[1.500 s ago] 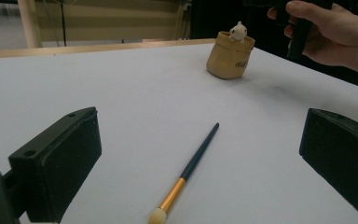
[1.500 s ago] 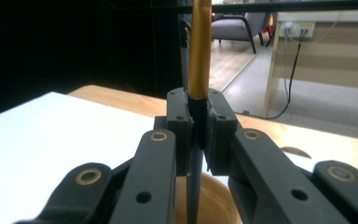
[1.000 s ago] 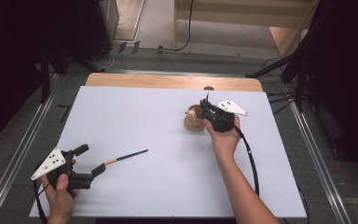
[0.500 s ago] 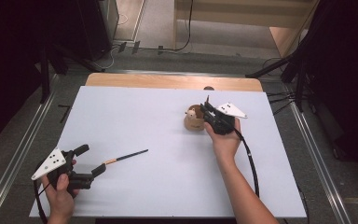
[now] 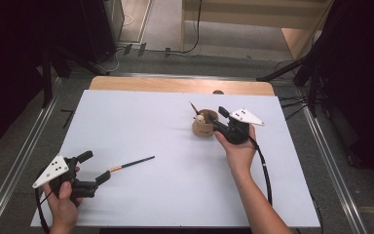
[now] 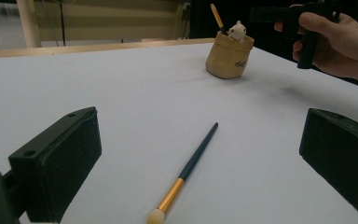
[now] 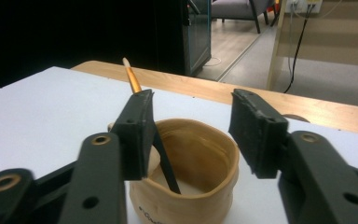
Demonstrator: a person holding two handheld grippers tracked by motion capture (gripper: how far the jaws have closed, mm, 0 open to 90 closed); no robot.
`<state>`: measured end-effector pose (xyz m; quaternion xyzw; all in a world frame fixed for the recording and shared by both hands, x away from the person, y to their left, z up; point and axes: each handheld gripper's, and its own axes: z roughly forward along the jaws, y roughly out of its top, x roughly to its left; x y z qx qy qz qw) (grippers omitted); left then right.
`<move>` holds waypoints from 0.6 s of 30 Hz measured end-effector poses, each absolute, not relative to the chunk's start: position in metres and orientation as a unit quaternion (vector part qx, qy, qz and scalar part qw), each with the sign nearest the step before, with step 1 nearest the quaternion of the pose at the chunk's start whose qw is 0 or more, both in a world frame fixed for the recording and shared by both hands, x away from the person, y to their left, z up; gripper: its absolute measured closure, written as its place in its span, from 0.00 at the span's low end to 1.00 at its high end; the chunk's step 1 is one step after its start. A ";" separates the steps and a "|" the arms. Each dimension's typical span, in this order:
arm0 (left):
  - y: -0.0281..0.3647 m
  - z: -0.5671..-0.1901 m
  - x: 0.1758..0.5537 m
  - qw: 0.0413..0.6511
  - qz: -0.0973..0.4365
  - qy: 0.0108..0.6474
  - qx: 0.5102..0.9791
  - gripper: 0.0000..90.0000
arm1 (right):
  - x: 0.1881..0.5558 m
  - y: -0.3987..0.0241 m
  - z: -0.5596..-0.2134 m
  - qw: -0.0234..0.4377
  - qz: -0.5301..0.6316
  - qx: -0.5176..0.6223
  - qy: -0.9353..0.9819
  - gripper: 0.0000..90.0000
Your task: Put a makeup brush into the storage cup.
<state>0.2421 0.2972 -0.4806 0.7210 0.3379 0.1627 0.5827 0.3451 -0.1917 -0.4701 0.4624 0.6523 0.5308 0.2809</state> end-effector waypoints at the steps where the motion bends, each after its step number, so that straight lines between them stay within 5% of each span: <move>1: 0.297 -0.481 0.242 0.583 0.163 0.338 0.721 0.00 | 0.343 -0.193 -0.469 0.285 0.530 0.460 0.653 0.51; 8: 0.297 -0.481 0.242 0.582 0.162 0.337 0.722 0.00 | 0.327 -0.201 -0.467 0.293 0.539 0.451 0.648 0.37; 18: 0.296 -0.481 0.242 0.580 0.164 0.334 0.724 0.00 | 0.306 -0.224 -0.465 0.273 0.577 0.462 0.616 0.29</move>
